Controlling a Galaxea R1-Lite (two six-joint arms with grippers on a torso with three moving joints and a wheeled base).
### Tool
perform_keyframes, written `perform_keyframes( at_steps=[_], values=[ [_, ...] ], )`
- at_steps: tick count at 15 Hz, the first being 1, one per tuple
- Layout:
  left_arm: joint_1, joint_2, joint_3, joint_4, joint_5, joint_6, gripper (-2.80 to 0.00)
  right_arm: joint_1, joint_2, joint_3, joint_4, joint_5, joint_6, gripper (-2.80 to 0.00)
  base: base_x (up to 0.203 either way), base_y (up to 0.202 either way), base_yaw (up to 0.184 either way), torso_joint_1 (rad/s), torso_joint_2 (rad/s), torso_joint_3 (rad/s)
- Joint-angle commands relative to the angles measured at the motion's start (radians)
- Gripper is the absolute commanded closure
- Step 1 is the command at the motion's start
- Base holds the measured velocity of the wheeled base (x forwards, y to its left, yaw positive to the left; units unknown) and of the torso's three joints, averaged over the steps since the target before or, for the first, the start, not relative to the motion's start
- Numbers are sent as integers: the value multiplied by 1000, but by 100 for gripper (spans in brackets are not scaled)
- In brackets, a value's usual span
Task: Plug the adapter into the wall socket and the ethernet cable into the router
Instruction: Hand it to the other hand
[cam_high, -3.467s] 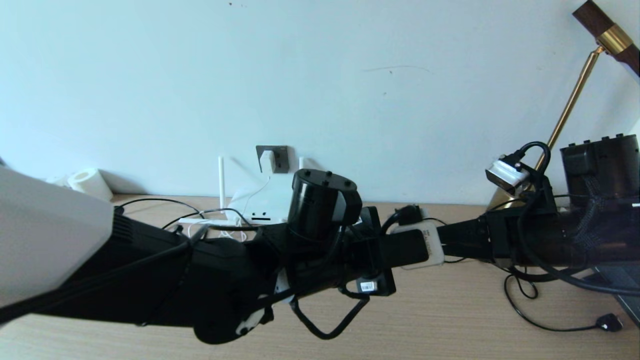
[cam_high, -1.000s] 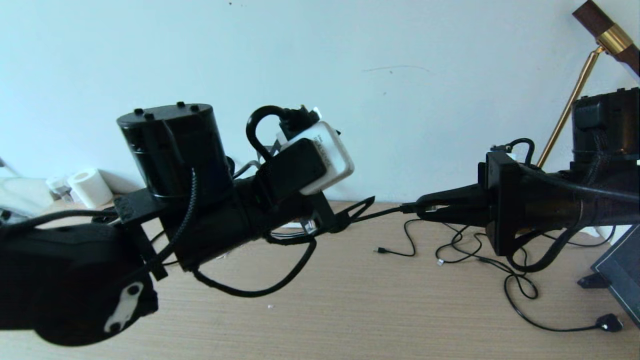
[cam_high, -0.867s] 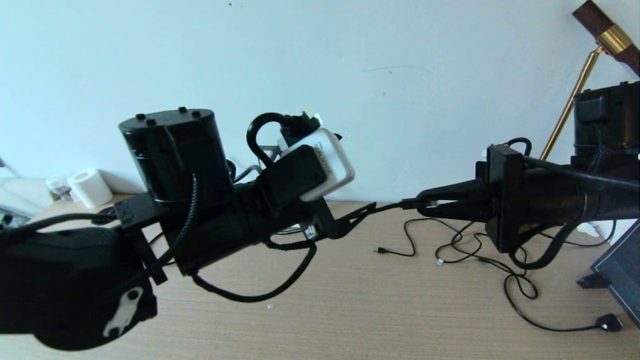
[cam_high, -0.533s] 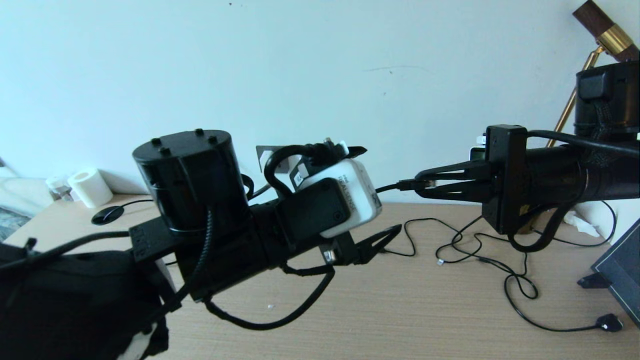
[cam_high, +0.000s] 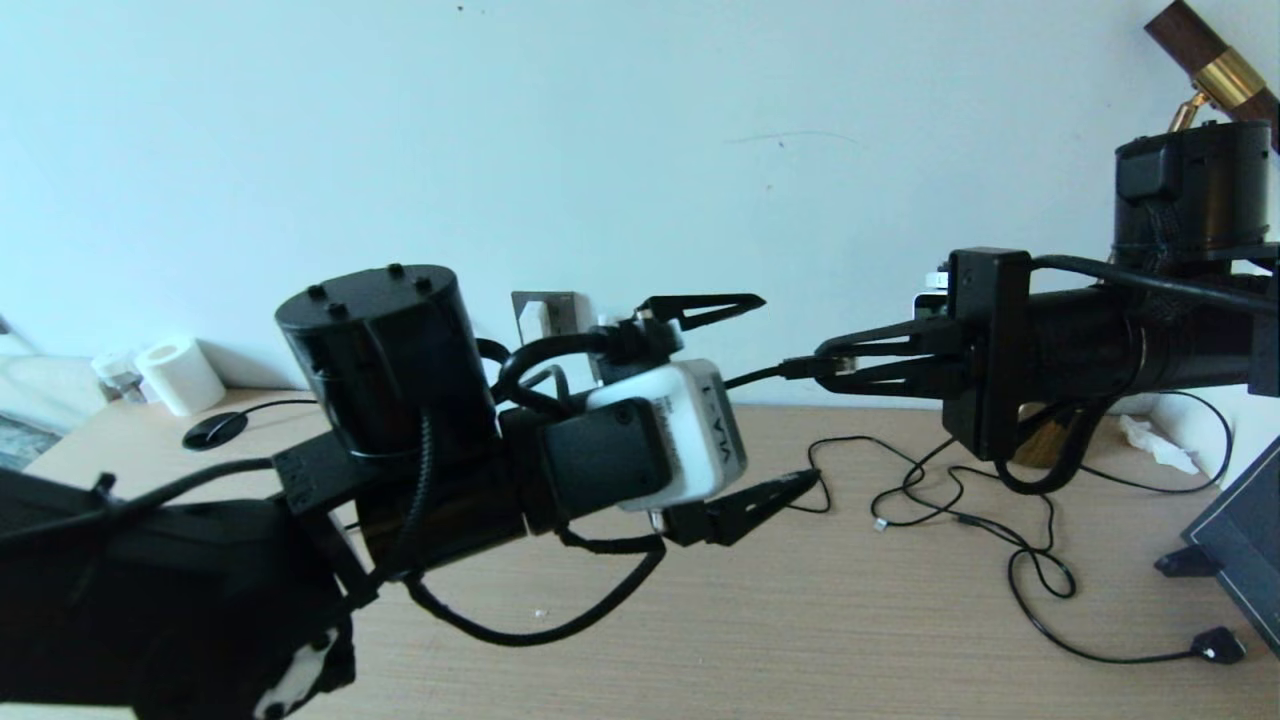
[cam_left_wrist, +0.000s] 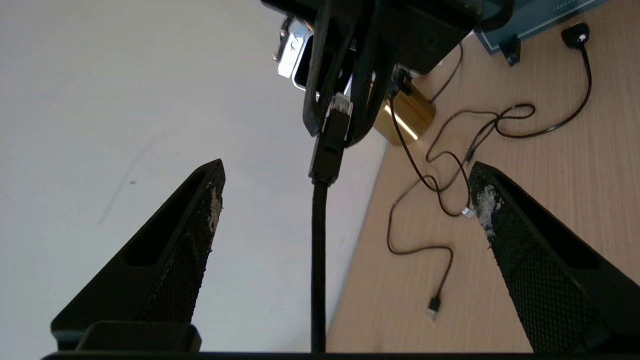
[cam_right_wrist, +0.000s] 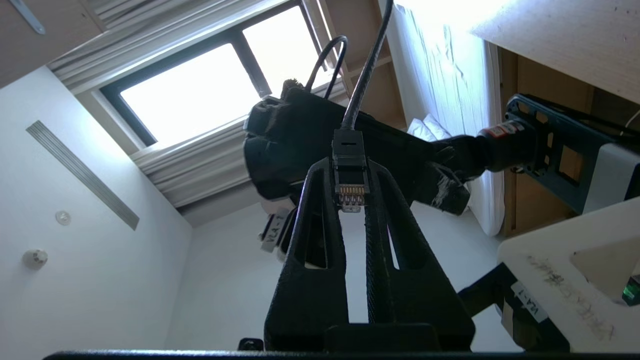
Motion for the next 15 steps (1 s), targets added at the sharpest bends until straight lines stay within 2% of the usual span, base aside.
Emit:
perform_keyframes(
  at_steps=[1,5,12,15],
  values=[
    [58,50,29,-51,-49,4,-280,2,43,-25,-1,6,8,0,0,0,0,0,0,0],
    [93,154,-99,-95,-134,-4,-280,-4,97,-75,-4,3,8,0,0,0,0,0,0,0],
    [94,177,-130,-108,-135,-12,-280,-16,128,-96,-6,5,-29,0,0,0,0,0,0,0],
    [88,173,-119,-108,-133,-39,-280,-17,138,-94,-6,5,-29,0,0,0,0,0,0,0]
  ],
)
